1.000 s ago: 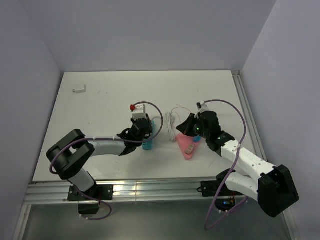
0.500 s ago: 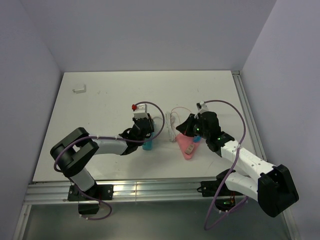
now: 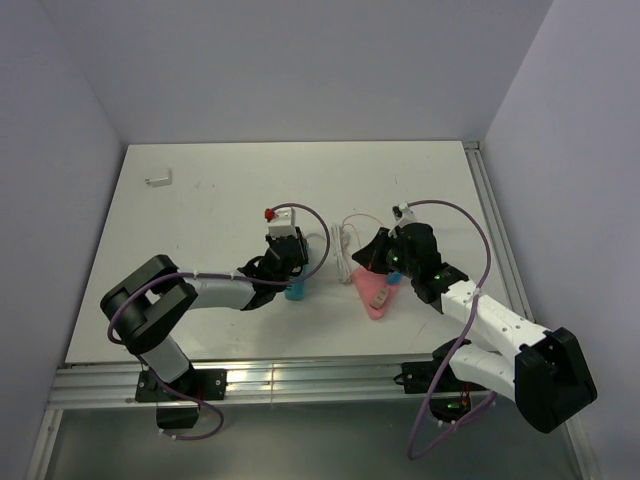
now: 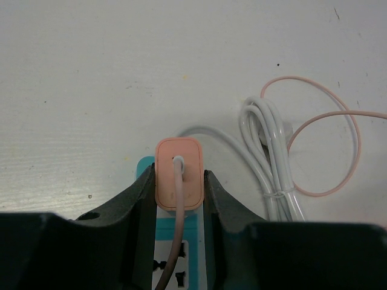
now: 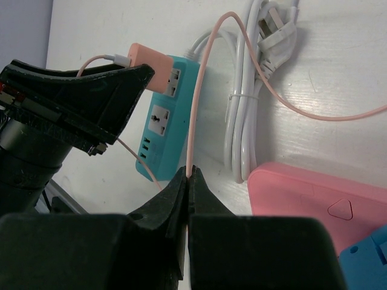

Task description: Insert the plug

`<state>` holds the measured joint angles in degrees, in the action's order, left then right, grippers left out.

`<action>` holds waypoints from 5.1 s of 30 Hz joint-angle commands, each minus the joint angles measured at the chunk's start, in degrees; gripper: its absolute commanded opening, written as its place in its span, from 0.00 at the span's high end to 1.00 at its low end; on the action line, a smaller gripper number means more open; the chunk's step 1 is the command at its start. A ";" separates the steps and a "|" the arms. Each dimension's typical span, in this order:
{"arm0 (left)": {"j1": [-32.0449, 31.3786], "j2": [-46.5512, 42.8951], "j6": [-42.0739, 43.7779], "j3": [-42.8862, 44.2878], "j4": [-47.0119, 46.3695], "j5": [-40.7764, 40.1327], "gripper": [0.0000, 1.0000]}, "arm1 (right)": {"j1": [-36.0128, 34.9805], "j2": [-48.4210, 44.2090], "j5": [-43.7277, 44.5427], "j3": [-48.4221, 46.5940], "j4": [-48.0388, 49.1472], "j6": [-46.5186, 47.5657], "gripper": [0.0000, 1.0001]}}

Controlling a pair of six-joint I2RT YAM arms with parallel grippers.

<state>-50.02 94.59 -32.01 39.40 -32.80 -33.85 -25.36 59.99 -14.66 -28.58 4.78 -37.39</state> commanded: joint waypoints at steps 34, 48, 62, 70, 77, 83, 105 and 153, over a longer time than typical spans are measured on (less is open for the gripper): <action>-0.43 1.30 0.37 -0.29 6.52 1.50 1.00 | 0.14 0.83 -0.90 -0.16 2.34 1.09 1.00; -0.96 5.00 2.57 2.09 9.41 -0.17 1.00 | 0.05 0.75 -0.90 0.01 2.34 1.44 1.00; -2.19 1.57 0.46 0.33 12.93 -0.87 1.00 | 0.05 0.22 -1.17 0.10 2.34 1.35 1.00; -2.36 5.34 -1.12 2.70 15.56 -4.12 1.00 | 0.05 0.75 -1.52 0.01 2.61 1.26 1.00; -4.29 11.92 -5.96 3.23 17.50 -8.24 1.00 | 0.05 0.48 -0.90 0.01 2.08 1.53 1.00; -8.69 20.28 -10.70 9.99 28.39 -13.97 1.00 | 0.14 0.13 -0.64 0.01 1.82 1.44 1.00; -8.69 20.29 -10.88 12.90 35.79 -12.82 0.88 | 0.14 0.13 -1.25 0.45 2.17 0.91 1.00; 42.34 -7.44 -22.31 44.17 70.49 14.42 0.00 | -7.07 5.32 -2.66 -4.55 -2.65 0.91 0.02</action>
<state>-12.21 82.26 -50.96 76.95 28.23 -20.16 -32.01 67.18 -18.90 -29.98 4.40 -37.34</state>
